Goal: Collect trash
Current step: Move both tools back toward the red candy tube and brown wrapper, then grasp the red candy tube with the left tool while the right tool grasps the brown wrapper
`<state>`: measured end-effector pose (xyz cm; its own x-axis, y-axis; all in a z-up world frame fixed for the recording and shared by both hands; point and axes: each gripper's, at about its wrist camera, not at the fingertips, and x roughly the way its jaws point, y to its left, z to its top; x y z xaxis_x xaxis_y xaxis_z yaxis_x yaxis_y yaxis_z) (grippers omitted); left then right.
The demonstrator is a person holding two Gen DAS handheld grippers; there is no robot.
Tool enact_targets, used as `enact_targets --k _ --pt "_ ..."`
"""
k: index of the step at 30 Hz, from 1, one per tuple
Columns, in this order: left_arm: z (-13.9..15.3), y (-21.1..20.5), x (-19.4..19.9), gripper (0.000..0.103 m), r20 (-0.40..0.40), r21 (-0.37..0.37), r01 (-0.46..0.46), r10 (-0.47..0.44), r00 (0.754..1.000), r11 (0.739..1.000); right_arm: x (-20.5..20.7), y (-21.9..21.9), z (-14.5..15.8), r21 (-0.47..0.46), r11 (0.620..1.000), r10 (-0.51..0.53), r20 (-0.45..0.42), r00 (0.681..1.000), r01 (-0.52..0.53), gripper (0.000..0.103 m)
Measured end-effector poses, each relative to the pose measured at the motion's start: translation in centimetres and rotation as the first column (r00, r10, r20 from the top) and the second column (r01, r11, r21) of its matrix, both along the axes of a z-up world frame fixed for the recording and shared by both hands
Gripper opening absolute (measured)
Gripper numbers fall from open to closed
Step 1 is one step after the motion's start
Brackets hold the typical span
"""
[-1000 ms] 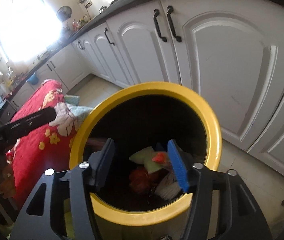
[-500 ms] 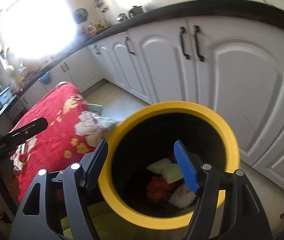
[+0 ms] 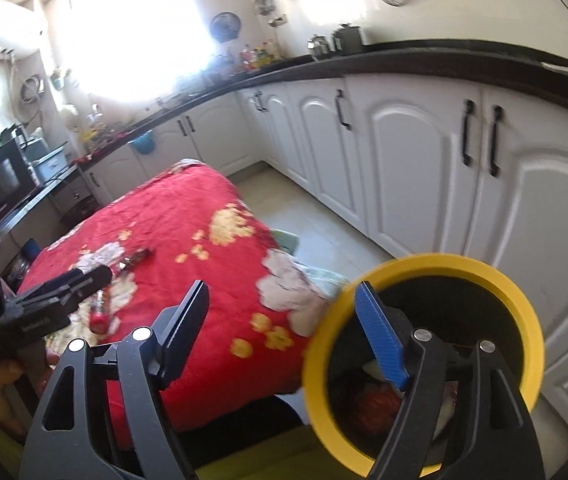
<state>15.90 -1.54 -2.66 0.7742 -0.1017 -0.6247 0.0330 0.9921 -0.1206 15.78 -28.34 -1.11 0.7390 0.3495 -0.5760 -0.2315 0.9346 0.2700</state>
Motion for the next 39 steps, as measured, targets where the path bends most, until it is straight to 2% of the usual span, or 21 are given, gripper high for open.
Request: enact_targets --k 9,16,21,26,31,32,34,36,39 --pt "-1.0 3.9 0.0 0.092 -0.047 0.011 -0.099 0.099 0.994 0.995 2.0 5.5 2.0 -0.003 0.995 0.104 0.033 0.994 -0.103 0.077" --pt "-3.1 5.8 0.8 0.092 -0.121 0.006 -0.150 0.150 0.981 0.989 5.0 10.3 2.4 -0.024 0.977 0.213 -0.005 0.977 -0.213 0.078" --pt "-4.9 7.1 1.4 0.092 -0.171 -0.042 -0.178 0.168 0.971 0.983 7.9 13.8 1.8 -0.030 0.961 0.273 -0.055 0.961 -0.274 0.078" --pt "-6.2 8.2 1.9 0.075 -0.216 -0.080 -0.202 0.181 0.959 0.976 10.5 17.4 0.2 -0.061 0.942 0.323 -0.105 0.941 -0.330 0.078" --pt "-7.3 10.0 2.1 0.044 -0.246 -0.122 -0.220 0.185 0.951 0.968 12.4 21.0 -1.7 -0.133 0.908 0.379 -0.143 0.914 -0.397 0.078" --pt "-7.3 10.4 2.1 0.042 -0.248 -0.142 -0.218 0.178 0.952 0.966 12.9 21.5 -2.1 -0.137 0.903 0.386 -0.158 0.909 -0.408 0.078" --pt "-7.3 11.3 2.0 0.034 -0.251 -0.173 -0.219 0.172 0.953 0.960 13.6 22.6 -3.0 -0.124 0.900 0.392 -0.192 0.900 -0.419 0.078" --pt "-7.1 12.2 1.9 0.031 -0.247 -0.189 -0.227 0.177 0.953 0.955 14.2 23.4 -3.7 -0.096 0.905 0.387 -0.223 0.895 -0.415 0.078" --pt "-6.6 13.2 1.7 0.029 -0.234 -0.193 -0.237 0.190 0.953 0.952 15.1 24.5 -4.9 -0.004 0.924 0.365 -0.280 0.888 -0.382 0.077"
